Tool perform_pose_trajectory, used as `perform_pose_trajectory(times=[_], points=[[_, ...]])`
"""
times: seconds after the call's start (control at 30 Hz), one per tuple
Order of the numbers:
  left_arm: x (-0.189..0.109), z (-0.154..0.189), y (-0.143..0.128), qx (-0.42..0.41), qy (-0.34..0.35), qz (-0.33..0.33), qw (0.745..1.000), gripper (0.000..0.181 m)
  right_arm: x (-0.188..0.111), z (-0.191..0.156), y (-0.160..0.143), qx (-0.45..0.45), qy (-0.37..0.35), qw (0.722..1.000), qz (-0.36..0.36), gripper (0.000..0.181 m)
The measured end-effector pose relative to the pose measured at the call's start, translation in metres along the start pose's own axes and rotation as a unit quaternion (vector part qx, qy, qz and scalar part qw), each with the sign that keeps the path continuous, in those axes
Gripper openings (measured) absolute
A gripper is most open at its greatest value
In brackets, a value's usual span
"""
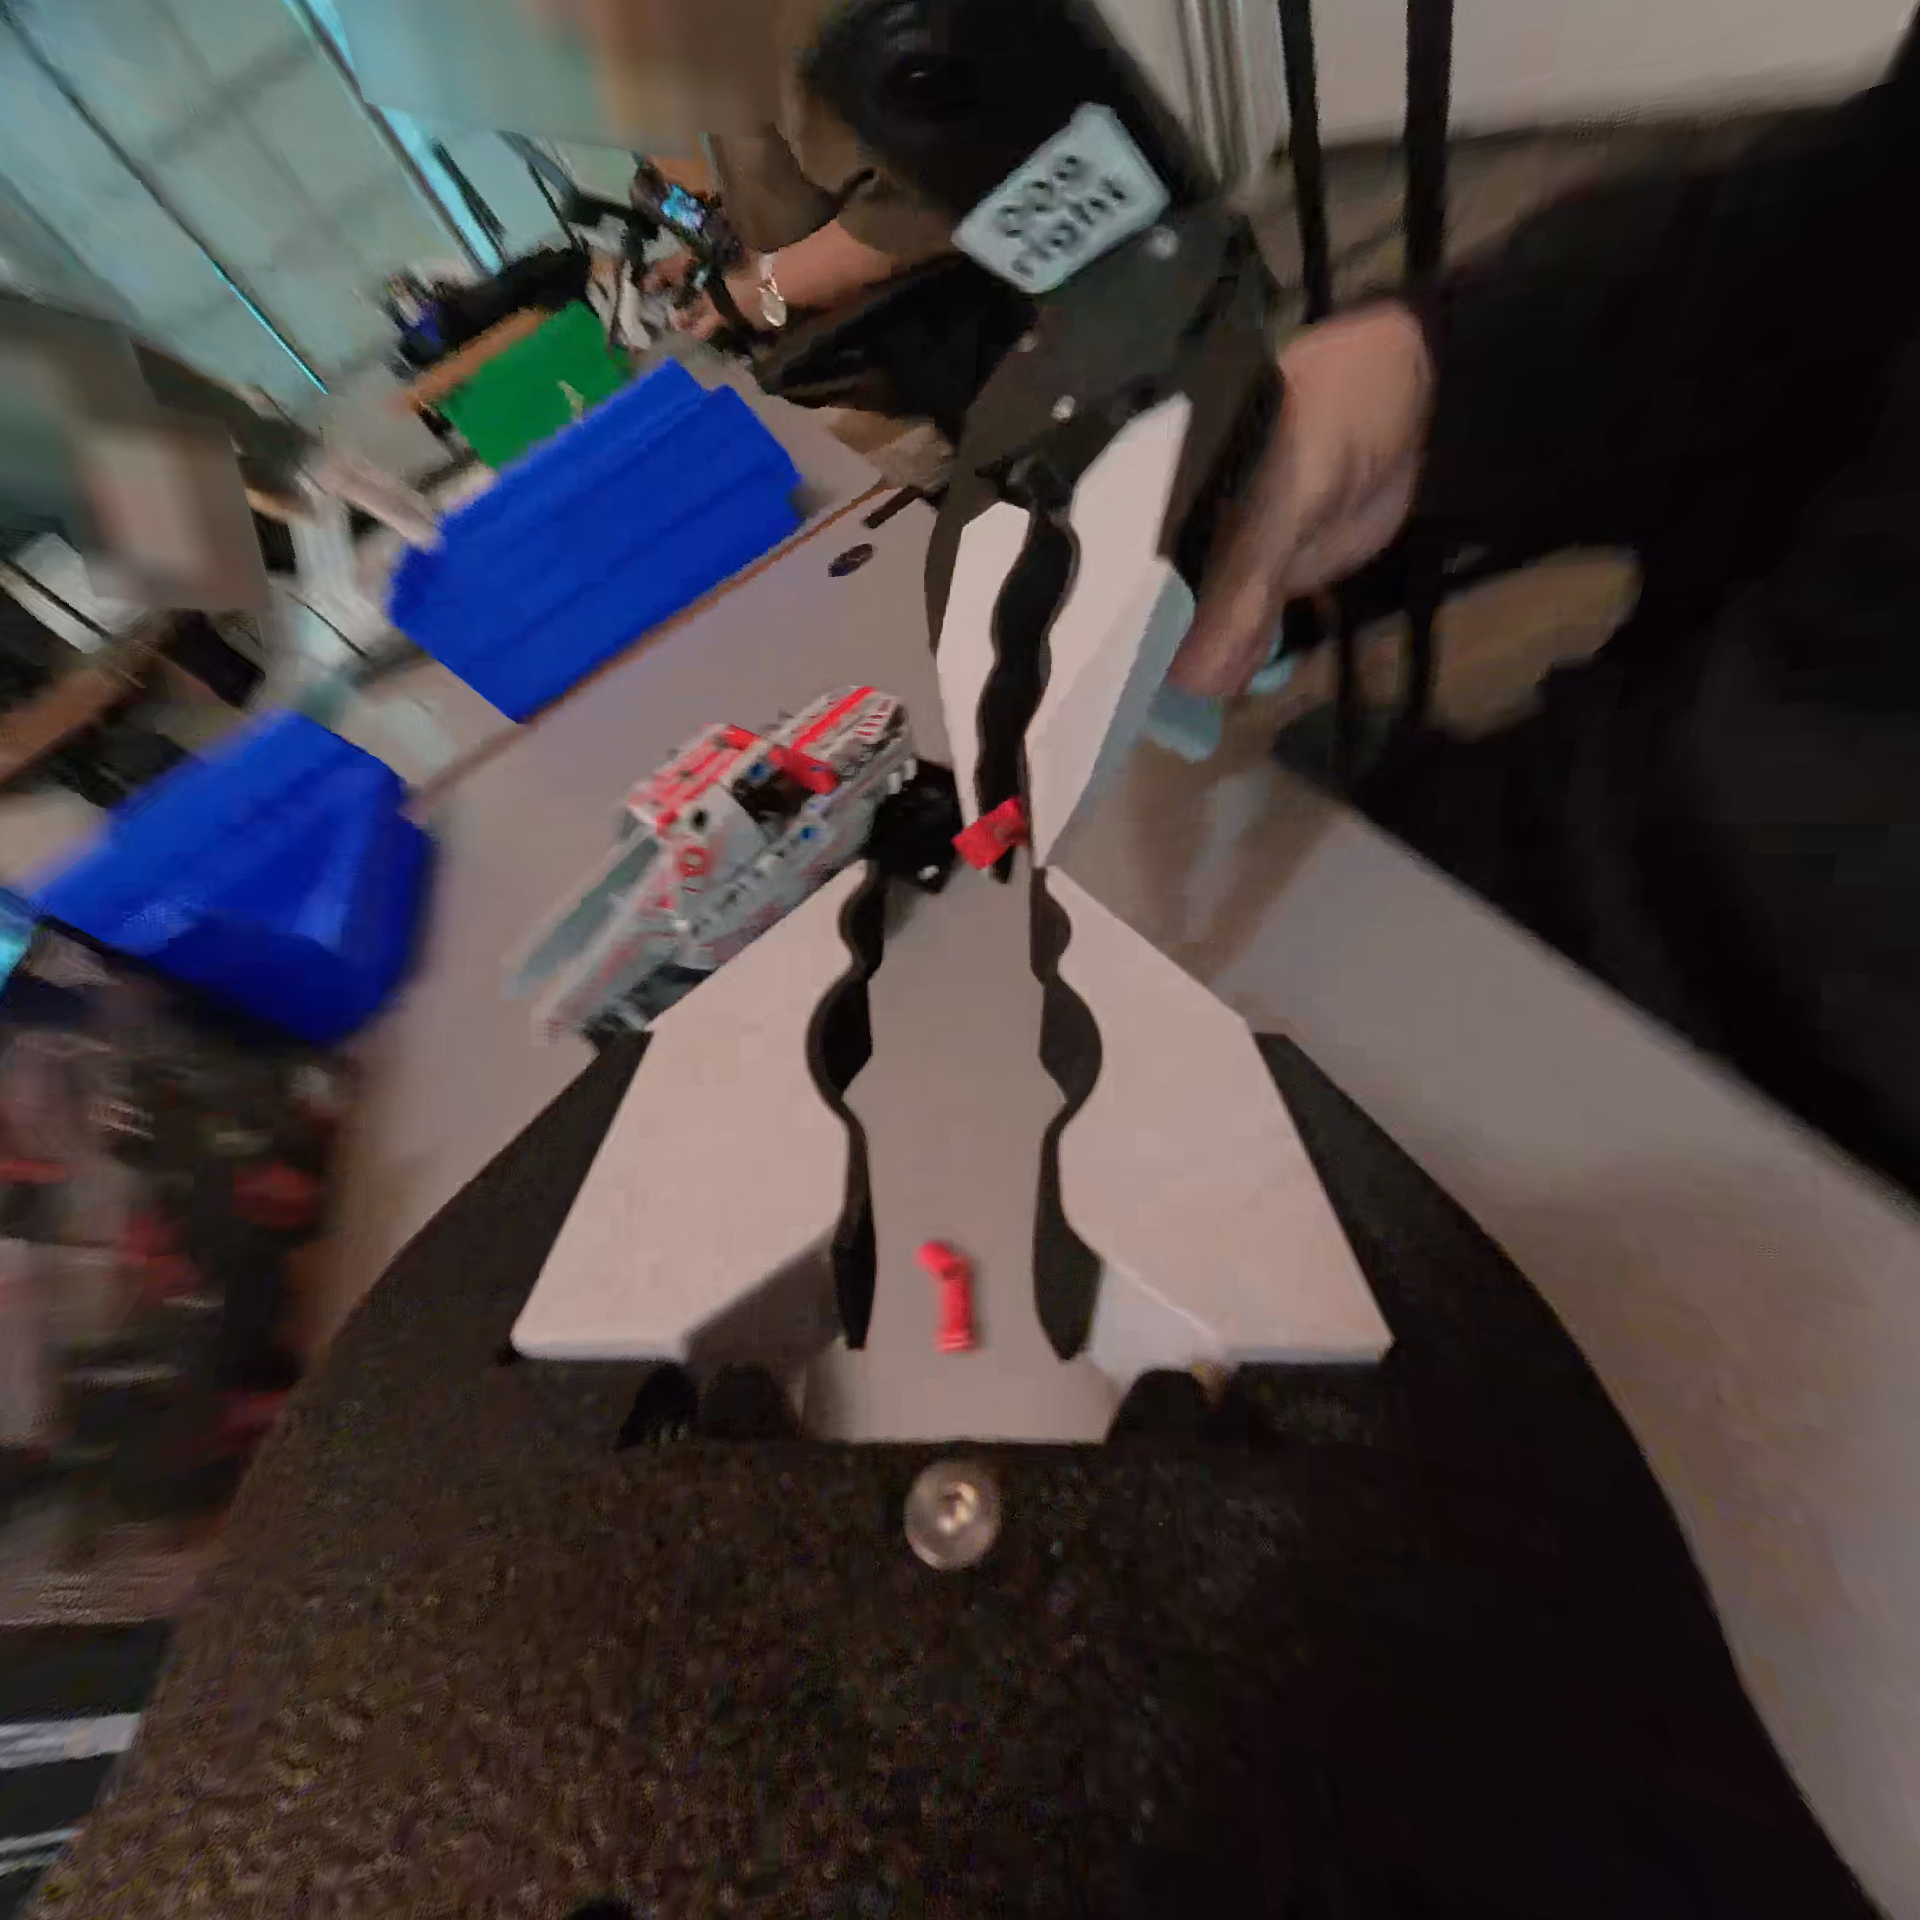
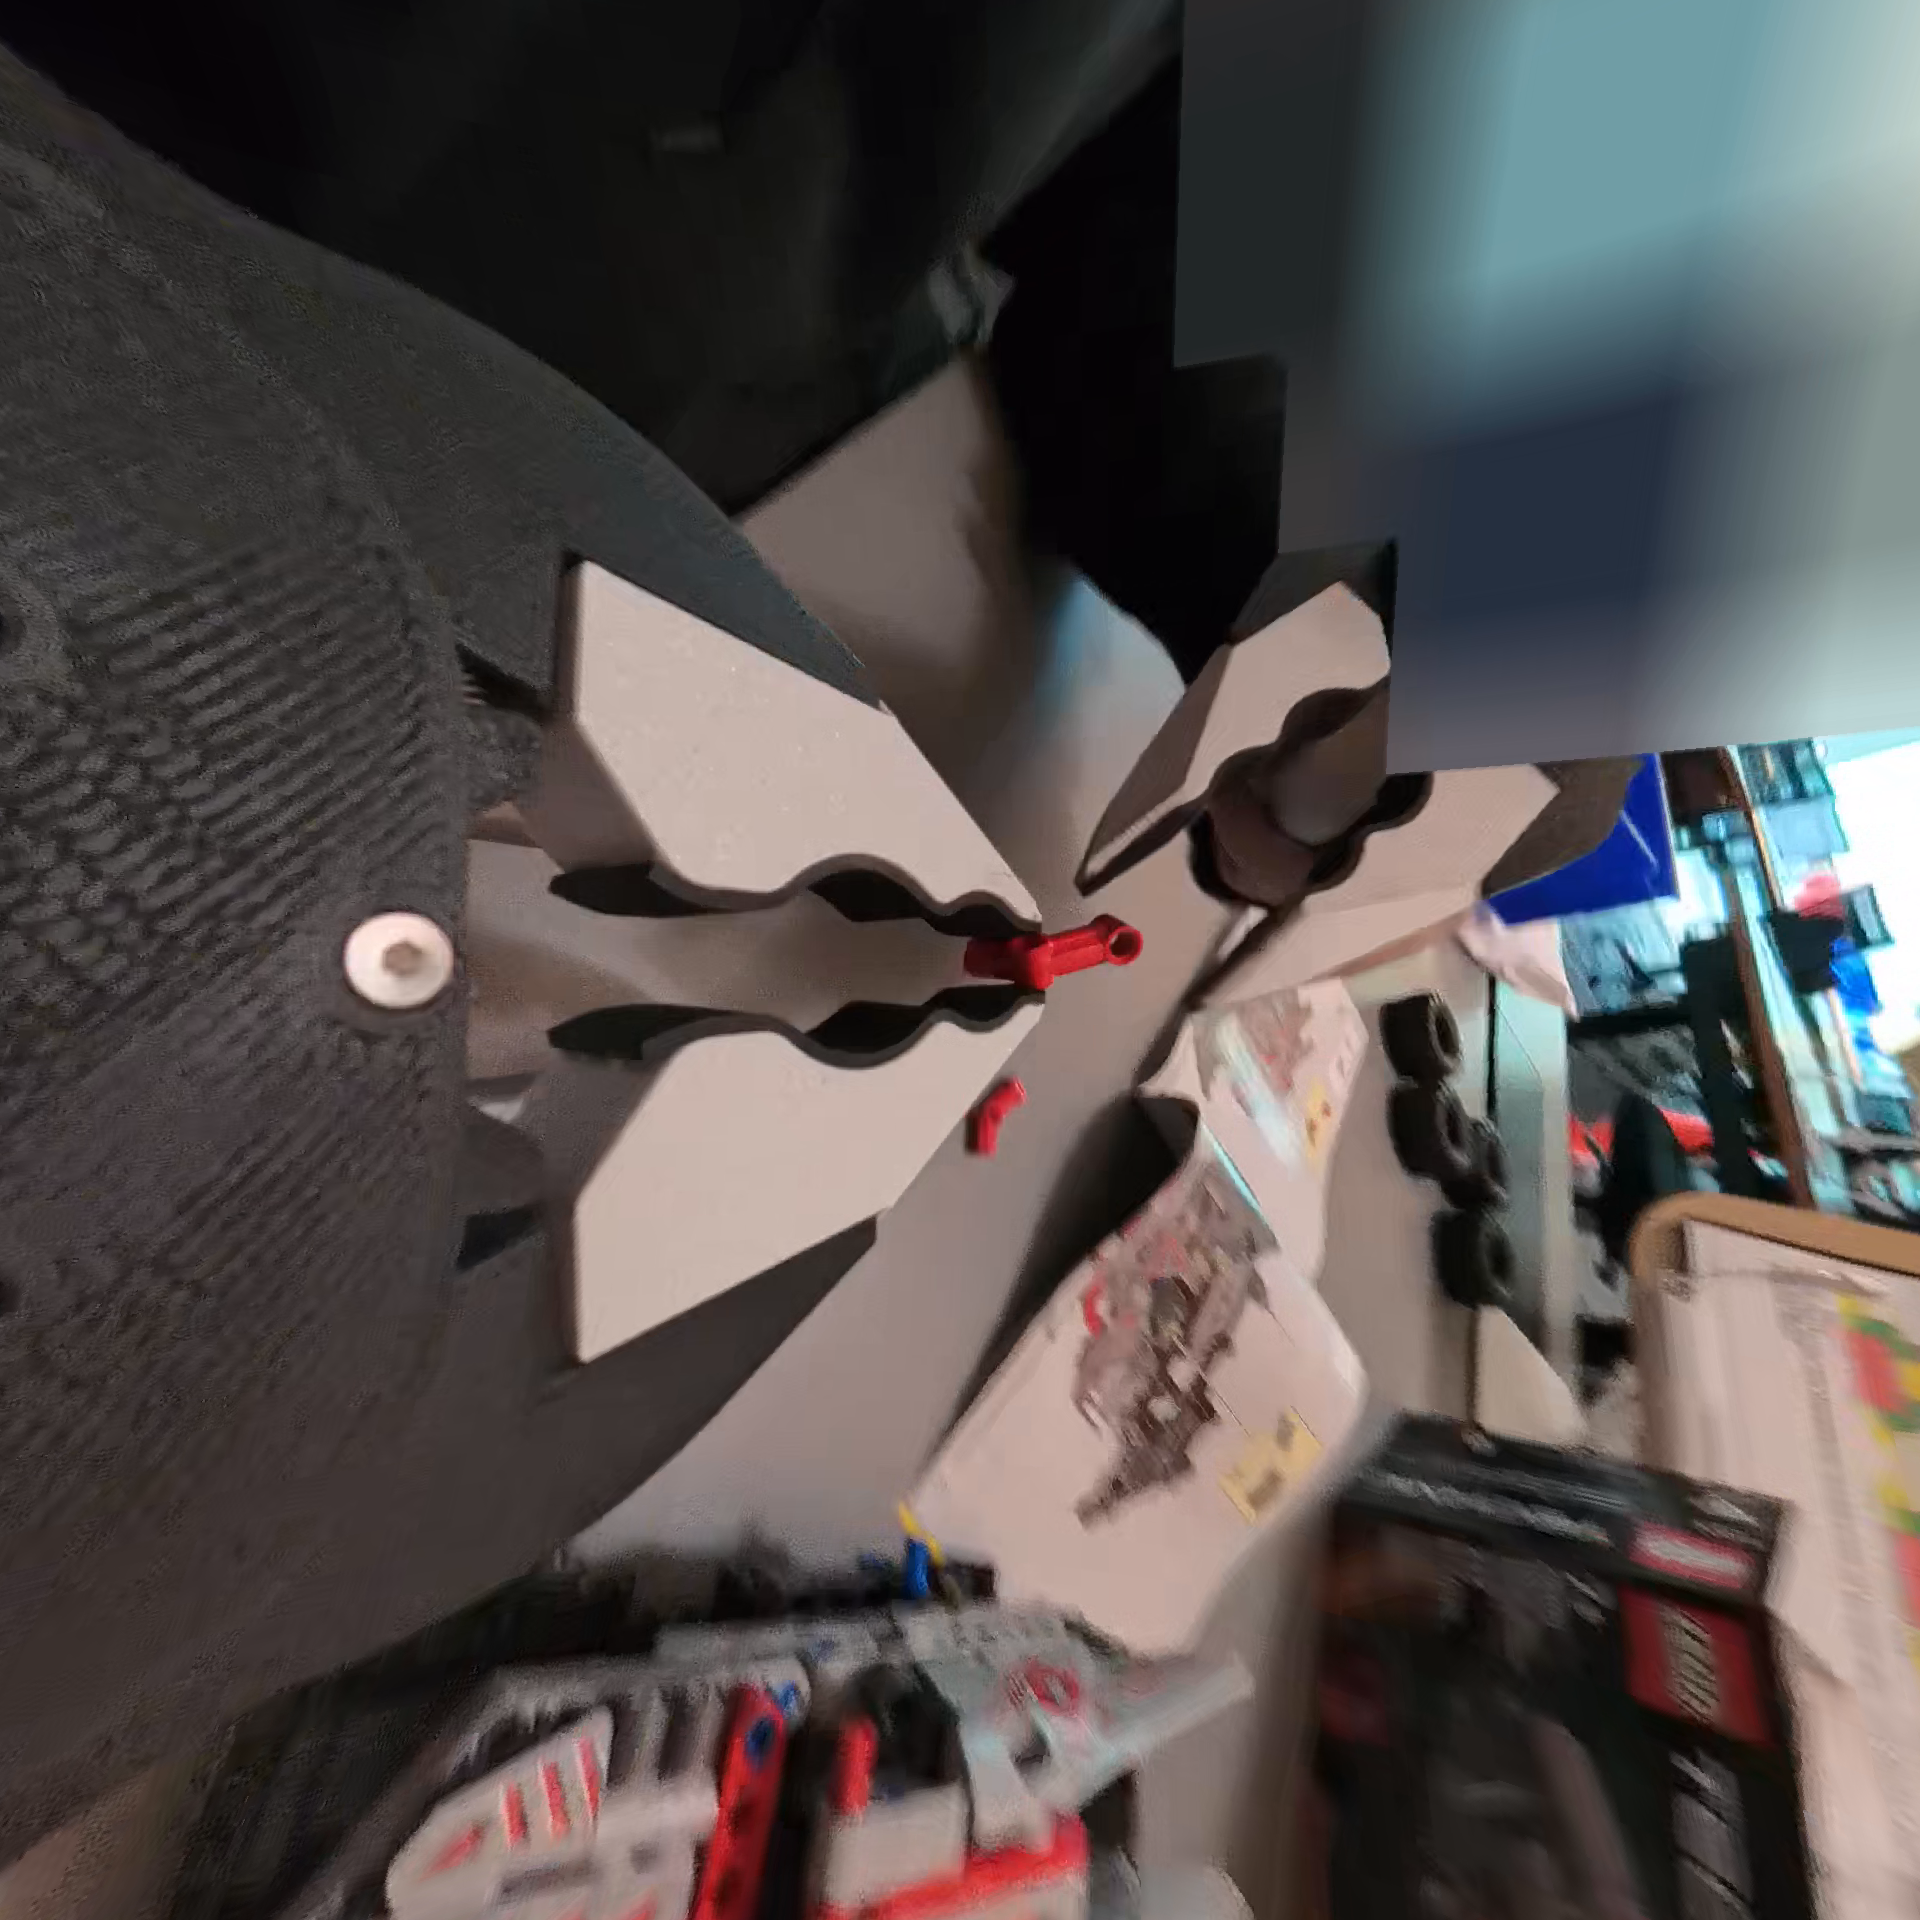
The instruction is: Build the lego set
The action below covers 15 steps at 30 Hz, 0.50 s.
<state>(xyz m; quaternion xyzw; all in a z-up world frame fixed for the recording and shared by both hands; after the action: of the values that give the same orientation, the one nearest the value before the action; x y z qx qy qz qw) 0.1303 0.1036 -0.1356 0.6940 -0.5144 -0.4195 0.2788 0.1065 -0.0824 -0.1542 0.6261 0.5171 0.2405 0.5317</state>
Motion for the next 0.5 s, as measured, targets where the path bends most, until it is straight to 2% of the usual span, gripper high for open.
perform_pose_trajectory(times=[0.1,0.2,0.27,0.33,0.37,0.43,0.5], points=[[-0.001,0.014,0.007,0.203,0.032,-0.054,0.977,0.027,-0.001,0.004,-0.004,0.116,0.075,0.990,-0.007,0.008],[0.004,0.025,0.011,0.278,0.025,-0.093,0.956,0.030,0.002,0.005,-0.009,0.171,0.108,0.979,-0.034,0.008],[0.007,0.030,0.014,0.286,0.012,-0.091,0.954,0.023,0.005,0.004,-0.011,0.182,0.112,0.976,-0.048,0.008],[0.008,0.031,0.014,0.294,0.014,-0.101,0.950,0.008,0.006,0.003,-0.012,0.186,0.115,0.974,-0.059,0.008],[0.009,0.031,0.013,0.293,0.009,-0.108,0.950,0.007,0.007,0.003,-0.012,0.185,0.109,0.974,-0.064,0.008],[0.010,0.029,0.013,0.257,0.003,-0.117,0.959,0.007,0.007,0.003,-0.012,0.177,0.100,0.977,-0.071,0.008],[0.012,0.023,0.009,0.182,-0.003,-0.123,0.976,0.006,0.005,0.003,-0.009,0.135,0.077,0.986,-0.057,0.008]])
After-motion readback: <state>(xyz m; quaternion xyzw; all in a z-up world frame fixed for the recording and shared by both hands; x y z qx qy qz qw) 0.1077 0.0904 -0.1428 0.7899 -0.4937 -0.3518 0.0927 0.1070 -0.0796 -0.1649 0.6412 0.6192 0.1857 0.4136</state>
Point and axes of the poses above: each gripper's, where its closed fingertips meet, x out along the fingers, y out of its top, z = x × y across the jaws, the point moved 10 cm from there along -x, back along the fingers, and after that the axes turned 5 degrees about x, right-handed, at the moved point
